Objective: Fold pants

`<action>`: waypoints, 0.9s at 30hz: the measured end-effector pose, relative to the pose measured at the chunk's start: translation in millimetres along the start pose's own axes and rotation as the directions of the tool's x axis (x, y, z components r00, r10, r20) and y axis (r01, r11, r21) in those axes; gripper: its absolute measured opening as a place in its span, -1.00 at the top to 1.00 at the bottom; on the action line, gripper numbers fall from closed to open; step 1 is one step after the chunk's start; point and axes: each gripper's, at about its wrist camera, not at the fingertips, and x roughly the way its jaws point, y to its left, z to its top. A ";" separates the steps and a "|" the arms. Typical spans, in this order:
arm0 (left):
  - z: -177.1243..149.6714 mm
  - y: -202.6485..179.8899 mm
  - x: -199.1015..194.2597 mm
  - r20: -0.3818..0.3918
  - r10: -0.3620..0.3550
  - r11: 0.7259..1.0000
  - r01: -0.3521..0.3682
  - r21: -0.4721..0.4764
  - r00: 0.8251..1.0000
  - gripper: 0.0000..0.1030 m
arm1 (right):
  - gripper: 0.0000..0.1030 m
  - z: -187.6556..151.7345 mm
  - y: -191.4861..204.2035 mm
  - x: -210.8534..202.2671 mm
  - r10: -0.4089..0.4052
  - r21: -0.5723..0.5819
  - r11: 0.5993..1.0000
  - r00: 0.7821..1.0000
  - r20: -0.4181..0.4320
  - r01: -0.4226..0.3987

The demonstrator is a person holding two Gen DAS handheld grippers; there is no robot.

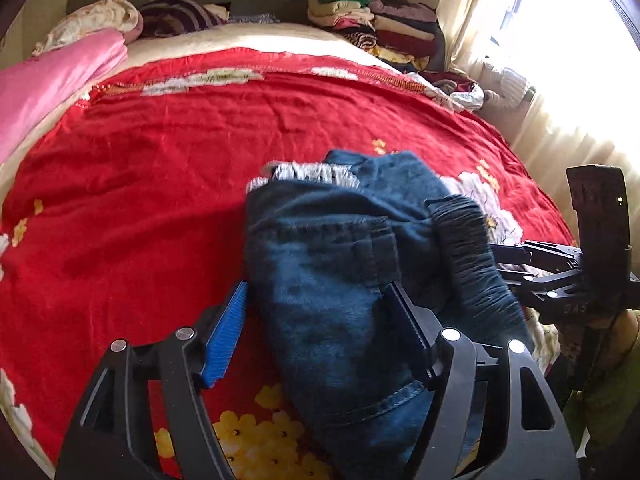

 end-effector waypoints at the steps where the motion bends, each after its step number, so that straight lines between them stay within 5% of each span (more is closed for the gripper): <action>1: -2.1 1.2 3.7 -0.005 -0.001 1.000 0.001 -0.004 1.000 -0.33 | -0.26 -0.9 0.2 1.9 -0.005 -0.006 1.000 1.000 -0.002 0.005; 9: -6.1 3.1 11.8 -0.003 -0.017 1.000 0.017 -0.024 1.000 -0.36 | -0.10 -3.5 4.6 4.9 -0.036 -0.052 0.998 0.999 -0.006 0.035; 11: -6.6 0.6 11.4 -0.005 -0.047 0.998 0.047 -0.036 0.999 -0.11 | 0.57 -2.4 6.7 5.6 0.026 -0.054 0.998 1.000 -0.003 -0.026; 14: -7.0 -6.6 7.1 0.008 -0.042 0.999 0.042 -0.015 0.999 0.23 | 0.78 -1.7 18.3 2.8 0.039 -0.091 0.995 0.999 0.013 -0.038; 17: -2.4 -7.0 -4.4 0.040 -0.039 0.999 0.040 -0.020 0.998 0.47 | 0.83 1.2 28.6 -9.2 0.053 -0.115 0.992 0.997 0.061 -0.045; 22: 1.7 -9.3 -25.3 0.102 -0.009 1.000 0.009 0.004 0.995 0.50 | 0.83 6.5 36.7 -21.1 0.081 -0.135 0.989 0.989 0.120 -0.064; 27: -2.7 -7.1 -7.3 0.063 0.011 1.000 -0.011 -0.004 0.998 0.41 | 0.75 -0.5 20.7 1.5 0.030 -0.083 0.996 0.998 0.055 -0.025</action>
